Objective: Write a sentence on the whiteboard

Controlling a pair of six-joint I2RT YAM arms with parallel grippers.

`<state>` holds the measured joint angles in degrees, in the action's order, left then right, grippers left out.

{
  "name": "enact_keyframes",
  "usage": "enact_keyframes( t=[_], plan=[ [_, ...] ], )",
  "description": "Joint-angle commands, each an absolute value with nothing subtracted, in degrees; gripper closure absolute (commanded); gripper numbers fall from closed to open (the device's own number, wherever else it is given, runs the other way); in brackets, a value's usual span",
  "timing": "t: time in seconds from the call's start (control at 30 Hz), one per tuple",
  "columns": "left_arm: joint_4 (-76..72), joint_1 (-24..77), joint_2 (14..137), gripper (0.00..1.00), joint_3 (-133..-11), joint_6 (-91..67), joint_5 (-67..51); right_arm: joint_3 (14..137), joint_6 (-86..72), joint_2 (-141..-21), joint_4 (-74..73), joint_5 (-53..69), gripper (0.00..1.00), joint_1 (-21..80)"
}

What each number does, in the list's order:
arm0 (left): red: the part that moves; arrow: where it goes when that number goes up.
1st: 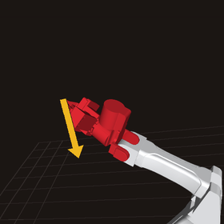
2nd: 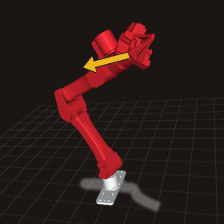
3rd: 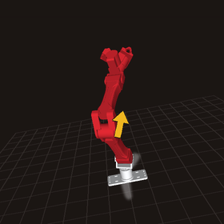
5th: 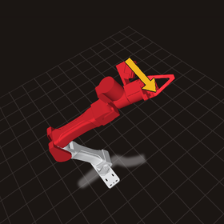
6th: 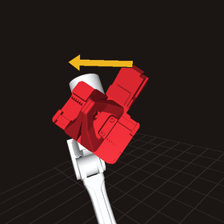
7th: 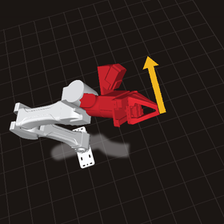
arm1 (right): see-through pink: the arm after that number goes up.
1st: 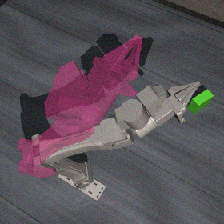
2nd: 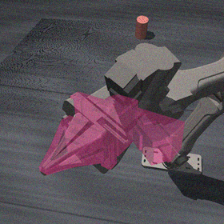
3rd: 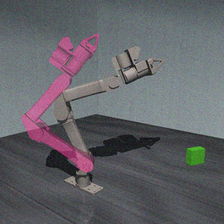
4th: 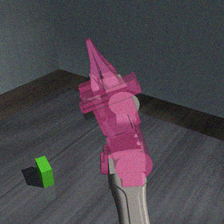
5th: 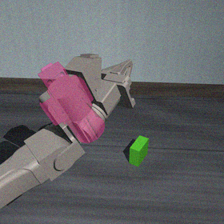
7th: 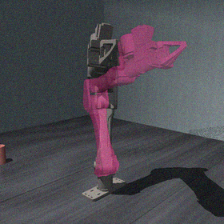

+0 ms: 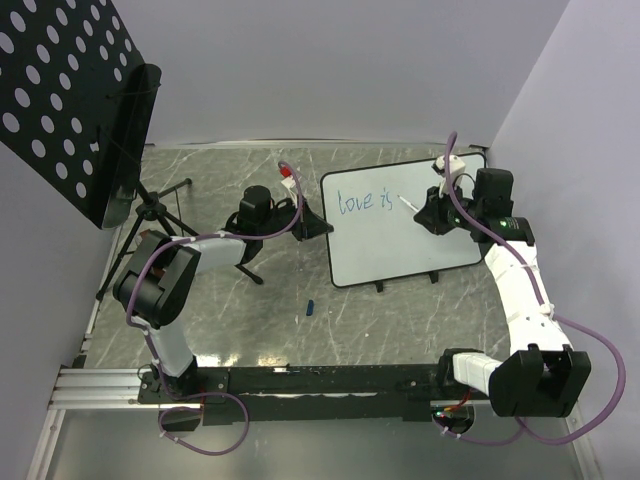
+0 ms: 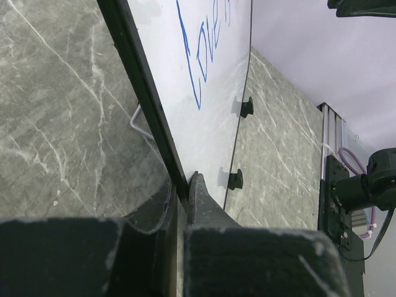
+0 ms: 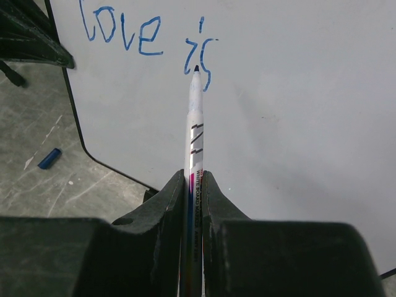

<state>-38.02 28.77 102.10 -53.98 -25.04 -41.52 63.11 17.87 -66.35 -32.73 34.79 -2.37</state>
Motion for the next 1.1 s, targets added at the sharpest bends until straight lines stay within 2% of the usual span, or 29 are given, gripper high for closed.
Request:
enact_keyframes(
  t=[0.0, 1.07],
  plan=[
    [-36.3, 29.8, 101.2, 0.99, -53.9, -16.8, -39.9, 63.2, 19.2, -64.6, -30.3, 36.7, 1.0, -3.1],
    [-35.7, 30.1, 100.6, 0.99, -53.3, -16.3, -39.2, 62.1, 20.5, -65.0, -28.9, 37.6, 1.0, -3.8]
  ],
)
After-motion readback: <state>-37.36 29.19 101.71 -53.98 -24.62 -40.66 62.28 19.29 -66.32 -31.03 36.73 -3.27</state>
